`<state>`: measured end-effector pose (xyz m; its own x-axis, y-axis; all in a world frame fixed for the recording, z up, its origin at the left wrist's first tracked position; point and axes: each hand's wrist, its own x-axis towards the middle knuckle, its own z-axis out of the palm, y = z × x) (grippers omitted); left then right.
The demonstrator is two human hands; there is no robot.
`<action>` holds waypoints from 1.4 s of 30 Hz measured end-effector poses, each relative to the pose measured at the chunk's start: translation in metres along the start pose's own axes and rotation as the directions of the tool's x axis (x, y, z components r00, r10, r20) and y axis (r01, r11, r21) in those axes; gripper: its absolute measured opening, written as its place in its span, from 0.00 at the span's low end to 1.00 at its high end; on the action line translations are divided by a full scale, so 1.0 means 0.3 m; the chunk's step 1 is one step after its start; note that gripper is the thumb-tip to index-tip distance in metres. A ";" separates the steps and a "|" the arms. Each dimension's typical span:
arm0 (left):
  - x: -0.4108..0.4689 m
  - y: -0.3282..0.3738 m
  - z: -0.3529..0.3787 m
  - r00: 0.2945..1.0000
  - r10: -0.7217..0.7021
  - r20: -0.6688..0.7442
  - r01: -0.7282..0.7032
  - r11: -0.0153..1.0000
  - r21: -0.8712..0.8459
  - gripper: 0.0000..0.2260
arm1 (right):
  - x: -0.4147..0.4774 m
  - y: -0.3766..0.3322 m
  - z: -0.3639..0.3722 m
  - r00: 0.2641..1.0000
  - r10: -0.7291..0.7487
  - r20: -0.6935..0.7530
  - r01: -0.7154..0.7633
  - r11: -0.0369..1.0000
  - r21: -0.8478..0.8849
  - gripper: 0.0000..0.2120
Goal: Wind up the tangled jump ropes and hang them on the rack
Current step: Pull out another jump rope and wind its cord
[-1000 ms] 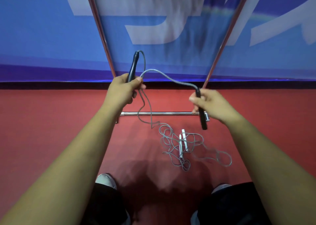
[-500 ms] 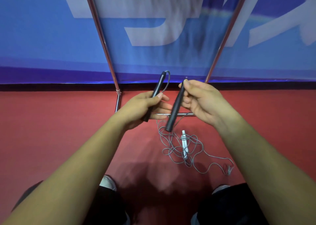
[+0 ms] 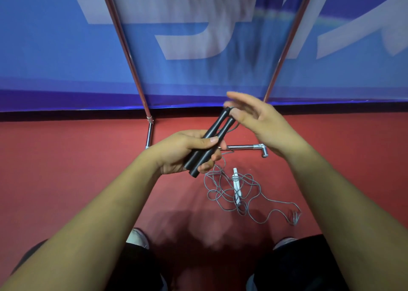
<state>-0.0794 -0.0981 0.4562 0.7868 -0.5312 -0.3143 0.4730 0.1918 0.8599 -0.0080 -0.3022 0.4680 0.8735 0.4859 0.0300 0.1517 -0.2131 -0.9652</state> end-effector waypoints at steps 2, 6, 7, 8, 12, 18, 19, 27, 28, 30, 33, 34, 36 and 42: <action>-0.003 -0.005 0.007 0.999 -0.014 0.036 0.015 0.999 -0.030 0.11 | 0.003 0.005 -0.009 0.997 -0.016 0.072 0.015 1.000 0.011 0.09; 0.008 -0.034 0.034 0.999 -0.013 0.047 0.020 0.989 -0.144 0.13 | 0.017 0.022 -0.036 1.000 0.007 -0.028 -0.008 0.999 -0.038 0.08; 0.012 -0.042 0.039 0.999 -0.018 0.038 0.024 0.986 -0.163 0.14 | 0.019 0.022 -0.040 0.999 0.008 -0.045 -0.010 0.999 -0.045 0.07; 0.016 -0.050 0.043 0.999 -0.024 0.032 0.029 0.987 -0.160 0.15 | 0.019 0.020 -0.043 0.998 0.006 -0.059 -0.009 0.999 -0.054 0.07; 0.020 -0.066 0.044 0.998 -0.056 0.032 0.058 0.997 -0.060 0.14 | 0.021 0.016 -0.051 0.994 -0.031 -0.106 0.022 0.996 -0.081 0.07; 0.031 -0.074 0.057 1.000 -0.017 -0.004 0.016 0.998 -0.055 0.12 | 0.017 -0.005 -0.054 0.986 -0.064 -0.152 0.050 0.994 -0.096 0.08; 0.032 -0.064 0.051 1.000 0.013 -0.012 -0.013 0.999 -0.045 0.10 | 0.018 -0.006 -0.057 0.985 -0.069 -0.157 0.057 0.995 -0.078 0.08; 0.042 -0.015 -0.012 0.919 0.243 -0.309 -0.323 0.915 -0.240 0.02 | 0.026 0.096 -0.024 0.994 0.084 0.064 -0.071 0.980 -0.183 0.09; 0.045 0.002 -0.027 0.890 0.270 -0.367 -0.387 0.874 -0.295 0.01 | 0.022 0.104 -0.011 0.988 0.123 0.097 -0.101 0.975 -0.200 0.11; 0.041 0.042 -0.059 0.828 0.280 -0.486 -0.475 0.812 -0.340 0.02 | 0.014 0.110 0.017 0.978 0.137 0.160 -0.111 0.981 -0.160 0.12; 0.033 0.066 -0.091 0.752 0.278 -0.597 -0.551 0.763 -0.339 0.04 | 0.007 0.086 0.068 0.966 0.091 0.243 -0.073 0.994 -0.082 0.08; 0.030 0.068 -0.095 0.733 0.284 -0.618 -0.568 0.755 -0.327 0.03 | 0.004 0.077 0.090 0.964 0.090 0.251 -0.082 0.996 -0.046 0.08; 0.029 0.070 -0.094 0.700 0.300 -0.648 -0.594 0.749 -0.294 0.03 | -0.008 0.064 0.134 0.968 0.107 0.228 -0.118 0.992 0.037 0.08; 0.031 0.070 -0.091 0.659 0.351 -0.665 -0.646 0.717 -0.262 0.07 | -0.031 0.043 0.230 0.977 0.119 0.174 -0.144 0.980 0.139 0.09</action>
<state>-0.0513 -0.0766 0.4602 0.9483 0.2661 -0.1730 -0.0654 0.6972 0.7139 -0.0459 -0.2510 0.4372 0.7913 0.5972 -0.1308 -0.0416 -0.1608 -0.9861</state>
